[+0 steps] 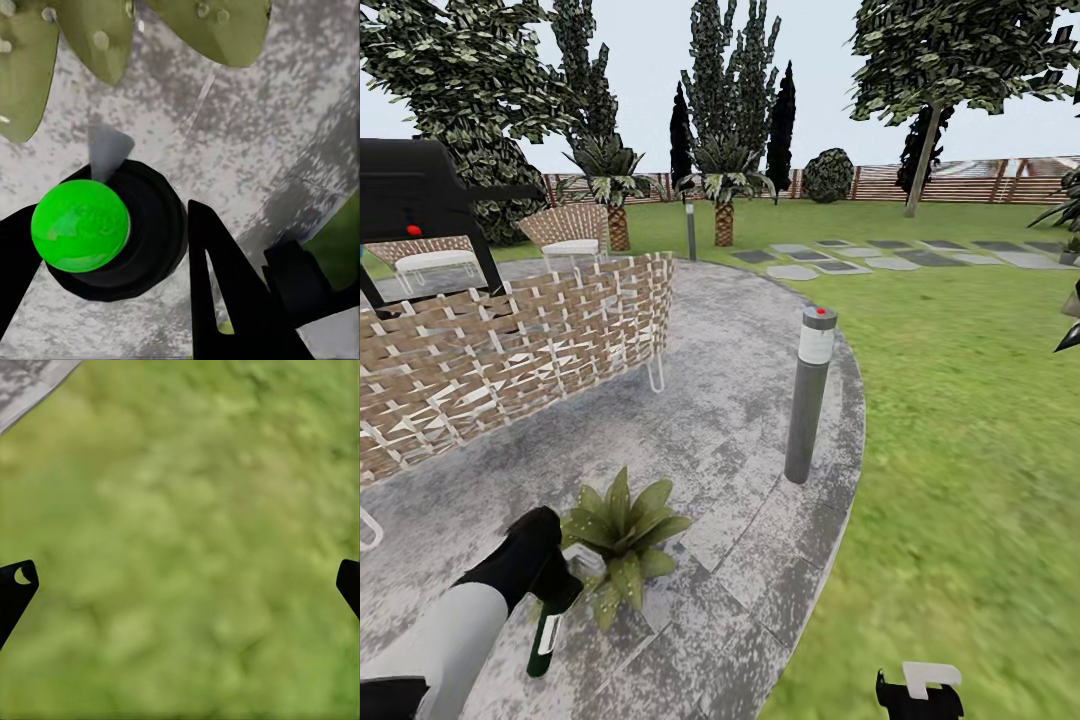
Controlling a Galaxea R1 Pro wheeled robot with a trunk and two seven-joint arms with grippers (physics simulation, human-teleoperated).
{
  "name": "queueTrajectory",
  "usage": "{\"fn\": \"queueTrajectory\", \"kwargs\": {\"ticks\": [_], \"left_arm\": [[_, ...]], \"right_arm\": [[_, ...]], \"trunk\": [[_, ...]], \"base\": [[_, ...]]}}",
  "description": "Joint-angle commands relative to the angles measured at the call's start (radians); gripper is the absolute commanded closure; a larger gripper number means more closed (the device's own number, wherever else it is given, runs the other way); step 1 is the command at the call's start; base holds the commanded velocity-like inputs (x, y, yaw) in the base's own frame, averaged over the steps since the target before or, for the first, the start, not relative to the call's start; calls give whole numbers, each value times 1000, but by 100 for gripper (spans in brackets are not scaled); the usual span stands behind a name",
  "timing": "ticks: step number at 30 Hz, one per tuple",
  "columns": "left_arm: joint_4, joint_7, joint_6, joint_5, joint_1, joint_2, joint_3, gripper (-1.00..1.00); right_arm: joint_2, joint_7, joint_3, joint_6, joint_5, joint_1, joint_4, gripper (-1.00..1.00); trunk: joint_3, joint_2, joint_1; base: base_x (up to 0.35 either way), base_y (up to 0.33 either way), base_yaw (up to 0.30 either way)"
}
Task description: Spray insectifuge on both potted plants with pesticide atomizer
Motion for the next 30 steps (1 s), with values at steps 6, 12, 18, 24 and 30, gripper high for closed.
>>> {"fn": "queueTrajectory", "kwargs": {"ticks": [6, 12, 18, 24, 30], "left_arm": [[-10, -262, -3, -206, -45, 51, -18, 100], [-12, -321, -10, -254, -35, 84, -21, 100], [-14, -323, -6, -254, -52, 25, -53, 100], [-13, -427, -12, -281, -103, 31, -89, 100], [-14, -549, -15, -360, -121, 36, -140, 100]], "right_arm": [[0, -2, -7, -3, 10, -1, 1, -100], [0, -2, -7, -3, 10, -1, 1, -100], [0, -2, -7, -3, 9, -1, 0, -100], [-1, 0, -7, -3, 10, -1, 0, -100], [-1, -1, -7, -4, 10, -1, 0, -100]], "trunk": [[-1, 0, 0], [-1, 0, 0], [-1, 0, 0], [-1, 0, 0], [-1, 0, 0]], "base": [[0, 0, 0], [0, 0, 16], [0, 0, 169], [0, 0, 13], [0, 0, 0]]}}
